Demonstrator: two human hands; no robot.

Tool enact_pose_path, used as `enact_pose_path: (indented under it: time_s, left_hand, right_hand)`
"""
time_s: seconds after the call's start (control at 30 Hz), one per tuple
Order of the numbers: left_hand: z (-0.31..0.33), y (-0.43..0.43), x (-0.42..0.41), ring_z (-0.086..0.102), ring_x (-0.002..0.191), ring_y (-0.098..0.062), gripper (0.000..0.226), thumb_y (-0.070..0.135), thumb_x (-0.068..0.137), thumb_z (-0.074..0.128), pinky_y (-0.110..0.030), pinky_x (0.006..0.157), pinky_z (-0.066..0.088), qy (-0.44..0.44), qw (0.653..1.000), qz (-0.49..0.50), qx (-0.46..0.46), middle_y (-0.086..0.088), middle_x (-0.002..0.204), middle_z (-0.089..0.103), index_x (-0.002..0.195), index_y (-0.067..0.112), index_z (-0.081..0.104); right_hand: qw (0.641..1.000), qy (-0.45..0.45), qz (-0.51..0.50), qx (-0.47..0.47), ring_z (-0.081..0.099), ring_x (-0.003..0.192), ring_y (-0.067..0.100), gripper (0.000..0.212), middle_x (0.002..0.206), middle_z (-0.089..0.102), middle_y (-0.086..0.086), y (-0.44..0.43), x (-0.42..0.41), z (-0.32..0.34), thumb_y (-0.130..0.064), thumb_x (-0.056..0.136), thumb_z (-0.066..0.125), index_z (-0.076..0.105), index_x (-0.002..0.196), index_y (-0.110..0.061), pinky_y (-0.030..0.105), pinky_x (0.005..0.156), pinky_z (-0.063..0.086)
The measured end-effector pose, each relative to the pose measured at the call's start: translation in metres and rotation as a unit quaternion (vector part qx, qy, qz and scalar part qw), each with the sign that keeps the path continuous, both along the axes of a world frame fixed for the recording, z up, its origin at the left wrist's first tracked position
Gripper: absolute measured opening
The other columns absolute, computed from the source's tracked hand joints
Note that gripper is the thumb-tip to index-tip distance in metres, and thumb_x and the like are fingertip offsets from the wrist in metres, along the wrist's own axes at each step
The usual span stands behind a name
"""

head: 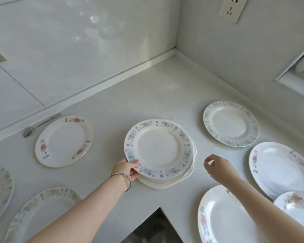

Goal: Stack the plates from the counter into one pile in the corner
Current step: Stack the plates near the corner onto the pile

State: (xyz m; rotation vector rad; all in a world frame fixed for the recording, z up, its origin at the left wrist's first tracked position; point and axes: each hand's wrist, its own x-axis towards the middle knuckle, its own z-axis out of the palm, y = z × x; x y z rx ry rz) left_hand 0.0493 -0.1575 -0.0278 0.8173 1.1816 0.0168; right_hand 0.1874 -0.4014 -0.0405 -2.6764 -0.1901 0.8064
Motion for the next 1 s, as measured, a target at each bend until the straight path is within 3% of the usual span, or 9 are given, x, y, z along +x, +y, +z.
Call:
enact_pose_path:
  time_s: [0.1, 0.2, 0.27, 0.4, 0.53, 0.63, 0.87, 0.93, 1.0]
  left_hand:
    - [-0.009, -0.003, 0.008, 0.057, 0.07, -0.022, 0.021, -0.011, 0.09, 0.047, -0.027, 0.042, 0.056, 0.011, 1.0, -0.01, -0.005, -0.013, 0.078, 0.059, 0.078, 0.006, 0.053]
    - [-0.018, -0.004, 0.009, 0.057, 0.071, -0.022, 0.022, -0.012, 0.09, 0.047, -0.039, 0.079, 0.056, 0.014, 1.0, -0.013, -0.018, -0.013, 0.079, 0.059, 0.079, 0.006, 0.054]
    - [-0.02, -0.005, 0.012, 0.058, 0.072, -0.023, 0.022, -0.012, 0.09, 0.047, -0.043, 0.09, 0.047, 0.023, 0.999, -0.024, -0.001, -0.013, 0.081, 0.06, 0.079, 0.006, 0.054]
    - [-0.026, 0.002, 0.016, 0.061, 0.079, -0.029, 0.01, -0.007, 0.088, 0.053, -0.039, 0.072, 0.056, 0.082, 0.985, -0.1, 0.119, -0.017, 0.095, 0.063, 0.09, 0.002, 0.057]
    - [-0.024, 0.01, 0.017, 0.062, 0.048, -0.017, 0.016, 0.018, 0.091, 0.054, -0.019, 0.035, 0.051, 0.129, 0.941, -0.233, 0.207, -0.007, 0.068, 0.064, 0.08, 0.007, 0.057]
    - [-0.026, 0.013, 0.018, 0.057, 0.037, -0.015, 0.028, 0.03, 0.091, 0.05, -0.022, 0.045, 0.05, 0.181, 0.887, -0.321, 0.277, -0.006, 0.056, 0.061, 0.075, 0.008, 0.057]
    - [-0.033, 0.016, 0.01, 0.066, 0.069, -0.029, 0.04, 0.046, 0.088, 0.044, -0.034, 0.073, 0.055, 0.242, 0.799, -0.417, 0.36, -0.008, 0.068, 0.06, 0.076, 0.01, 0.056]
    - [-0.032, 0.019, 0.009, 0.068, 0.071, -0.029, 0.043, 0.049, 0.089, 0.042, -0.031, 0.068, 0.053, 0.24, 0.789, -0.437, 0.359, -0.008, 0.07, 0.061, 0.081, 0.009, 0.057]
    - [-0.032, 0.018, 0.009, 0.057, 0.051, -0.023, 0.045, 0.05, 0.093, 0.037, -0.024, 0.049, 0.045, 0.229, 0.81, -0.448, 0.301, -0.007, 0.062, 0.056, 0.083, 0.009, 0.054]
  right_hand:
    - [1.0, 0.004, -0.009, 0.003, 0.066, 0.086, 0.02, 0.02, 0.087, 0.065, -0.005, -0.004, 0.005, -0.003, -0.032, 0.09, 0.046, 0.058, 0.104, -0.024, 0.026, 0.066, 0.044]
    - [1.0, 0.012, -0.008, 0.003, 0.066, 0.086, 0.019, 0.021, 0.089, 0.066, -0.005, -0.002, 0.006, -0.002, -0.032, 0.09, 0.045, 0.058, 0.105, -0.025, 0.027, 0.069, 0.047]
    - [1.0, 0.011, -0.007, 0.003, 0.065, 0.086, 0.019, 0.022, 0.089, 0.066, -0.006, 0.0, 0.006, -0.003, -0.033, 0.09, 0.044, 0.058, 0.106, -0.025, 0.027, 0.067, 0.046]
    - [1.0, 0.011, -0.006, 0.006, 0.061, 0.082, 0.018, 0.024, 0.084, 0.062, -0.006, 0.007, 0.002, -0.001, -0.032, 0.091, 0.043, 0.058, 0.108, -0.024, 0.024, 0.058, 0.042]
    - [1.0, 0.006, -0.006, 0.001, 0.059, 0.08, 0.017, 0.025, 0.084, 0.061, -0.006, 0.012, -0.003, 0.0, -0.032, 0.092, 0.043, 0.058, 0.109, -0.023, 0.024, 0.059, 0.043]
    - [1.0, 0.009, -0.007, -0.005, 0.058, 0.078, 0.016, 0.025, 0.083, 0.06, -0.006, 0.014, -0.006, 0.001, -0.032, 0.092, 0.043, 0.058, 0.11, -0.023, 0.024, 0.056, 0.041]
    - [1.0, 0.018, -0.001, -0.021, 0.061, 0.077, 0.015, 0.025, 0.082, 0.061, -0.008, 0.016, -0.012, 0.003, -0.033, 0.092, 0.043, 0.058, 0.11, -0.024, 0.025, 0.059, 0.046]
    - [0.999, 0.021, 0.003, -0.024, 0.061, 0.077, 0.015, 0.025, 0.083, 0.061, -0.007, 0.018, -0.014, 0.004, -0.033, 0.092, 0.043, 0.057, 0.111, -0.024, 0.025, 0.059, 0.047]
    - [0.999, 0.022, 0.011, -0.026, 0.06, 0.077, 0.015, 0.026, 0.084, 0.06, -0.008, 0.022, -0.017, 0.006, -0.033, 0.093, 0.042, 0.057, 0.112, -0.024, 0.025, 0.059, 0.046]
